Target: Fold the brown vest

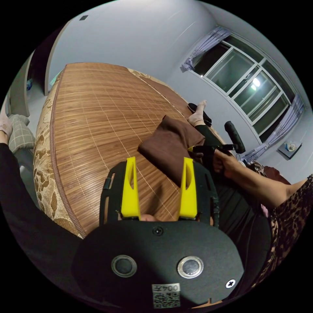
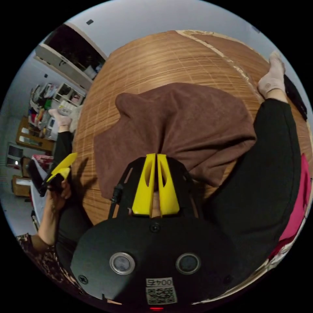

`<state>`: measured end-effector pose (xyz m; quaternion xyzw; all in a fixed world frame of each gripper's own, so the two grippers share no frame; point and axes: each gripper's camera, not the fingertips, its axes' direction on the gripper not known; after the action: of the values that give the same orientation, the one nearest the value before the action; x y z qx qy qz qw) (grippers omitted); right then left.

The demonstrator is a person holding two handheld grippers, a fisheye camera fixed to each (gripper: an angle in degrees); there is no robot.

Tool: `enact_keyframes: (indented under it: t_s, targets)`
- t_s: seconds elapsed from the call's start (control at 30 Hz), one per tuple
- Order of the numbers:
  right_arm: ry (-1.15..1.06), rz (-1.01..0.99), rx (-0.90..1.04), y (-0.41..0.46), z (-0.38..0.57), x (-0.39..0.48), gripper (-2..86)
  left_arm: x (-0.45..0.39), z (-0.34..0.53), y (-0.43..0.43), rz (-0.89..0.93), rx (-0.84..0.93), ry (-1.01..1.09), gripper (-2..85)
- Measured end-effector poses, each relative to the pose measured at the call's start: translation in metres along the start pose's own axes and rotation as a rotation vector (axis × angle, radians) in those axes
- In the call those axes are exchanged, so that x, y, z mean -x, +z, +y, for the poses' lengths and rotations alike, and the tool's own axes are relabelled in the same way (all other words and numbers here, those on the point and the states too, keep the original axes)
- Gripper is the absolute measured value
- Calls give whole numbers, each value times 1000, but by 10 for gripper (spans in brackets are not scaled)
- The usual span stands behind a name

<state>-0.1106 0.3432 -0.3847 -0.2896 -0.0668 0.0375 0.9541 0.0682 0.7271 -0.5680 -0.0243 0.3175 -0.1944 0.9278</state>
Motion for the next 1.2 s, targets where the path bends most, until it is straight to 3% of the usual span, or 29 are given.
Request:
enact_keyframes:
  t_s: [0.3, 0.43, 0.5, 0.6, 0.83, 1.03, 1.2]
  targets:
    - [-111, -490, -139, -22, -16, 15, -5, 2, 6, -12, 6, -3, -2, 180]
    - [-194, -672, -287, -58, -23, 29, -4, -1, 8, -17, 7, -13, 3, 180]
    - [-181, -652, -361, -76, -29, 26, -2, -2, 9, -20, 14, -21, -3, 181]
    - [-72, -458, -448, -95, -40, 11, 11, -2, 10, -22, 15, -13, -8, 180]
    - [-52, -185, -539, -110, -32, -8, 130, -11, 11, -26, -2, -11, -3, 180]
    - [-10, -198, -558, -97, -15, -18, 136, -27, 8, -20, -23, 39, 49, 179]
    - [-110, -186, -586, -89, -20, -1, 158, -52, 8, -9, -62, 105, 149, 181]
